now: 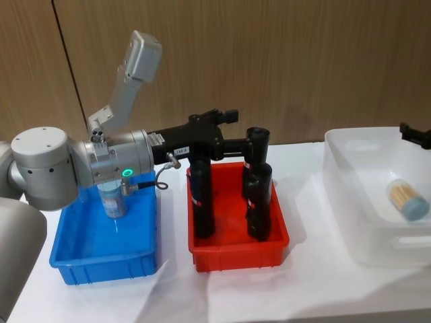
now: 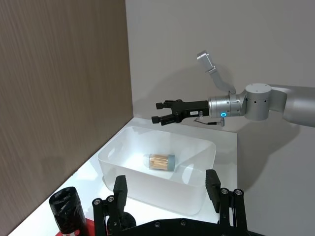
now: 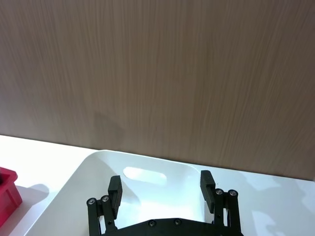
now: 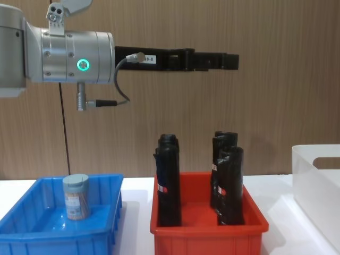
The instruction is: Pick the cotton swabs from the blue box and place them into the white box.
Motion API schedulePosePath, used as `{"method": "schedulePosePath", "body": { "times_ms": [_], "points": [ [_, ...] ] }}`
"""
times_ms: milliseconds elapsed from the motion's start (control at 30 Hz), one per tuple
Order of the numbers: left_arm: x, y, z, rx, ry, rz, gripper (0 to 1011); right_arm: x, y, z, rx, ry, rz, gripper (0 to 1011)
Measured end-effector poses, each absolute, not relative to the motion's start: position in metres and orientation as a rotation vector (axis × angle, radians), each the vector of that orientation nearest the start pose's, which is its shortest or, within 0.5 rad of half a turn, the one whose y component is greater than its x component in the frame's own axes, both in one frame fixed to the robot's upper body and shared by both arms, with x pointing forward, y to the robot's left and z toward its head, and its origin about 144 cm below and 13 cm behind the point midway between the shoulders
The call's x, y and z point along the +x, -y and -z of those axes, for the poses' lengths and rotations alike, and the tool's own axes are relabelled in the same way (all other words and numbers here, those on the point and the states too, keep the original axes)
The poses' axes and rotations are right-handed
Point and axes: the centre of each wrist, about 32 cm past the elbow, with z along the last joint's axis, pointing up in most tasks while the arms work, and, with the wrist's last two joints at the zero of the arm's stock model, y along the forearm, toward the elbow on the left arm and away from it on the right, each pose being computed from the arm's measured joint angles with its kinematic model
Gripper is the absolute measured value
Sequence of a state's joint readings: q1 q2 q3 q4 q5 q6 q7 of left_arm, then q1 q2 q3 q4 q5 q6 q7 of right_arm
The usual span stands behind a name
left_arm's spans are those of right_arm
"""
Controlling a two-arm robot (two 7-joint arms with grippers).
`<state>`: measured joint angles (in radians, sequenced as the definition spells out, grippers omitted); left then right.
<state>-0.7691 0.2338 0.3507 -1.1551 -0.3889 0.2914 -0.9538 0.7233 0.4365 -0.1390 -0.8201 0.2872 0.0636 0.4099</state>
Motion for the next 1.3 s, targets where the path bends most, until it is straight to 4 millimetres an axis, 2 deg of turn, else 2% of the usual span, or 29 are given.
{"method": "schedulePosePath", "body": {
  "times_ms": [800, 1067, 1300],
  "points": [
    [0.637, -0.226, -1.316, 0.04, -0.009, -0.409, 1004, 0.623, 0.417, -1.239, -0.156, 0.0, 1.377, 1002],
    [0.628, -0.225, -1.306, 0.055, 0.01, -0.471, 1004, 0.616, 0.405, -1.232, -0.16, 0.015, 1.366, 1002],
    [0.617, -0.223, -1.292, 0.072, 0.036, -0.547, 1004, 0.604, 0.385, -1.221, -0.16, 0.036, 1.346, 1002]
  ]
}}
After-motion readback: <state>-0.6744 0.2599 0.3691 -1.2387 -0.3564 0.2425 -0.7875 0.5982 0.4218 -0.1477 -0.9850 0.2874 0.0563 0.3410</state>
